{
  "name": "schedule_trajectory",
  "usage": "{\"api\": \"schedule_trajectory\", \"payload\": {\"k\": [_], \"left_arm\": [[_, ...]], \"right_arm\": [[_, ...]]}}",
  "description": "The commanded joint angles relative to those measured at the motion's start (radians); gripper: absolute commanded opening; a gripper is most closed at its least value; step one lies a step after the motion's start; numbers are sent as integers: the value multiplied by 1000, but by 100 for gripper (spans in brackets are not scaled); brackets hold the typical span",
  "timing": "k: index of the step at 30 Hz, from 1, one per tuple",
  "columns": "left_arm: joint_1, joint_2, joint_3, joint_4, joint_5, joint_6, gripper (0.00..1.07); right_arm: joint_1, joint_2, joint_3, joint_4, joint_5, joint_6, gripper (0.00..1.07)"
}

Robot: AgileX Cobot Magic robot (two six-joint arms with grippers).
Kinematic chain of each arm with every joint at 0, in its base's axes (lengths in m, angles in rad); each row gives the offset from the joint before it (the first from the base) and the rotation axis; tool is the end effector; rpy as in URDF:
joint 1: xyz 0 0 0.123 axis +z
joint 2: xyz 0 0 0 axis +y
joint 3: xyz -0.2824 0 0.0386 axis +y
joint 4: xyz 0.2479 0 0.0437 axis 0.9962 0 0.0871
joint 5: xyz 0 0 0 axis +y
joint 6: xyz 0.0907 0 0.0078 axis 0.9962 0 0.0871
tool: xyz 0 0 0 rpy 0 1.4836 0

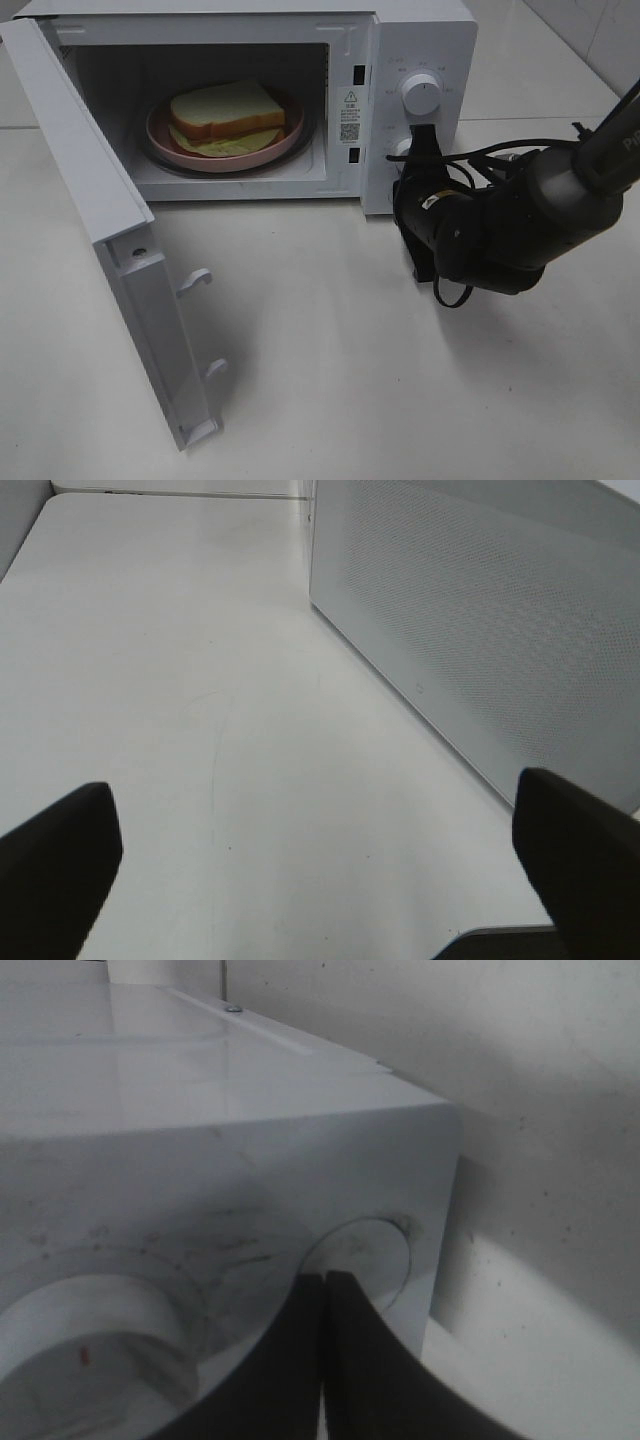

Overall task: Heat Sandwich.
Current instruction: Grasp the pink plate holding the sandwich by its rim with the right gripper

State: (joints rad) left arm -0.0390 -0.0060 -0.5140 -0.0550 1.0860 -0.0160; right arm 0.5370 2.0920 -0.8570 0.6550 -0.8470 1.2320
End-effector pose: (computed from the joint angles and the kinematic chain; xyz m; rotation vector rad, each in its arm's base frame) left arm -0.0087 -0.0041 0.2791 0.0276 2.0497 -0.1001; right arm 0.3401 0.1542 0.0961 1.3993 1.5363 0.9869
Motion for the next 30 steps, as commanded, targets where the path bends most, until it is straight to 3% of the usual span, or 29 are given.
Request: {"api": "schedule_trajectory", "payload": {"k": [1,18,27,30], "left_arm": [[1,-5,-1,-2,-13,-2,100],[1,-5,-1,-2,-13,-2,100],[1,-5,-1,-2,-13,-2,100],[1,-5,-1,-2,-13,-2,100]], "right_arm": [[21,-31,24,-21,-24,5,2],[31,-227,235,-30,16,-39,3],[31,-371,347,-177,81,-50,3],[31,-431,355,-239,221,-150,4]]}}
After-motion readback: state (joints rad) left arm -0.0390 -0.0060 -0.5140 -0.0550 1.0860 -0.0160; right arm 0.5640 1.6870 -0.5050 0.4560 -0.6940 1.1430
